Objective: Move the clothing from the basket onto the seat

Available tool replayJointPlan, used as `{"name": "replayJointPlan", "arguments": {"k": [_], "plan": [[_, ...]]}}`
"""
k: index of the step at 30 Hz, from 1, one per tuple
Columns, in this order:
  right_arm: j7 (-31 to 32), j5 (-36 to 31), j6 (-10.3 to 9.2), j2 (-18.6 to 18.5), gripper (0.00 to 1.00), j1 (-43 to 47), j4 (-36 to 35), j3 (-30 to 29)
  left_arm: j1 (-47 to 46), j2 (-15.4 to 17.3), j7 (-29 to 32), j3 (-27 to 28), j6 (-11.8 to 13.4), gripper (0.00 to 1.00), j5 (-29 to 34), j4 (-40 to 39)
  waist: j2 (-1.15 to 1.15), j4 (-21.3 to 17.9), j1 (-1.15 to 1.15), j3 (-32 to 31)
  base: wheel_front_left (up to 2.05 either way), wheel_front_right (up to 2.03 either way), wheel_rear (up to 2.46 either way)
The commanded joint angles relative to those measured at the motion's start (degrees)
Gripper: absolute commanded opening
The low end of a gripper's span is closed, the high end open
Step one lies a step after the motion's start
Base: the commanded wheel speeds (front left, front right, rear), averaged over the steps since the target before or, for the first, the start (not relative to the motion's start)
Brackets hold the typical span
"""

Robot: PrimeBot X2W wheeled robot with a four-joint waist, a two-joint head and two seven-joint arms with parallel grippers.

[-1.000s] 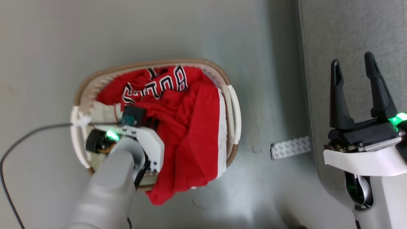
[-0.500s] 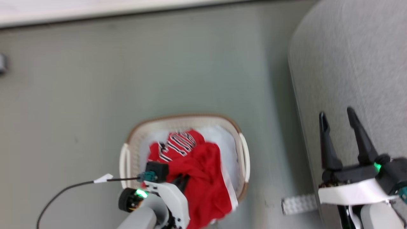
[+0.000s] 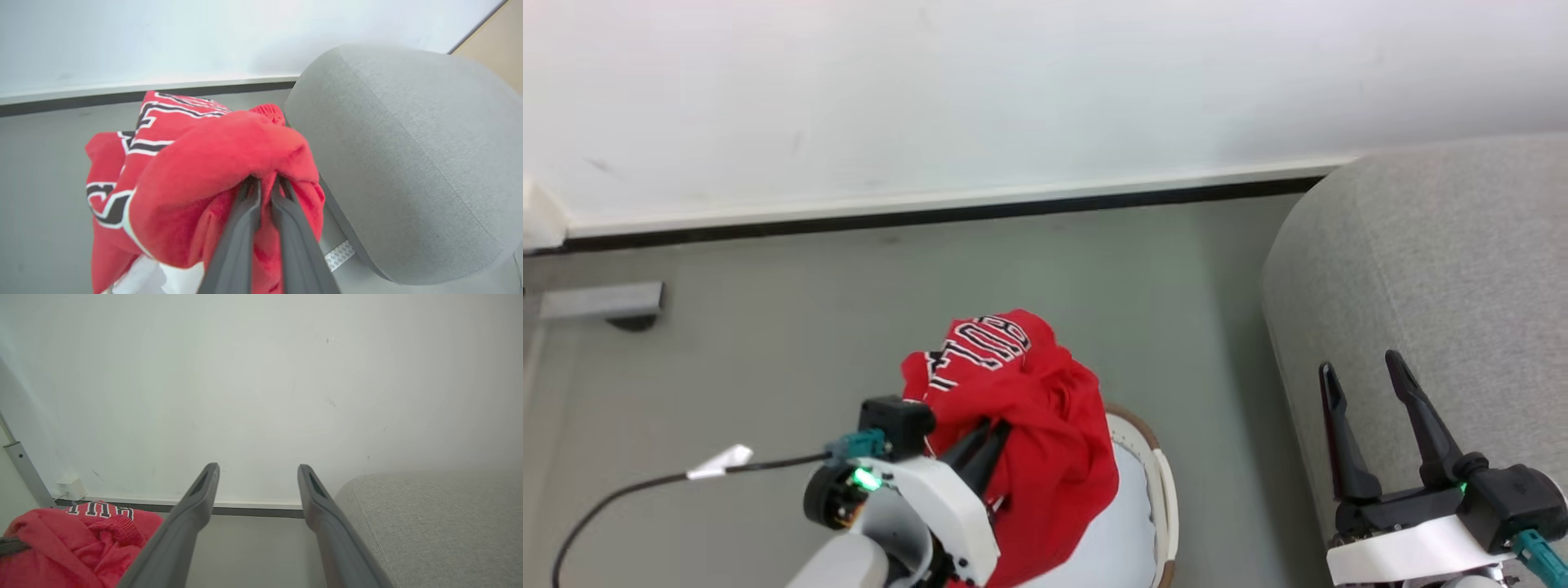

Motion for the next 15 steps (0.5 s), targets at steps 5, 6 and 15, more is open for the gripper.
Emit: {"name": "replayJointPlan", "arguments": {"k": [5,6,15], "plan": [[-0.18,-1.00,-0.12,-0.22,1.00,1.67,0.46,0.95,0.59,3.40,3.51,2.56,3.60,0.00,-0.32,-12.18,0.00,-0.74,0.02,-3.02,0.00,0.00,0.00],[-0.18,-1.11,-0.12,-0.22,1.00,1.98,0.62,1.22,0.27,3.73,4.00,3.09,4.10,0.00,-0.38,-13.68,0.00,-0.82,0.02,-3.51,0.00,0.00,0.00],[-0.19,-2.30,-0.12,-0.19,1.00,4.72,1.68,4.52,-2.30,6.36,7.30,5.36,6.19,0.00,-0.50,-20.59,0.00,-2.08,0.02,-9.17,0.00,0.00,0.00]]}}
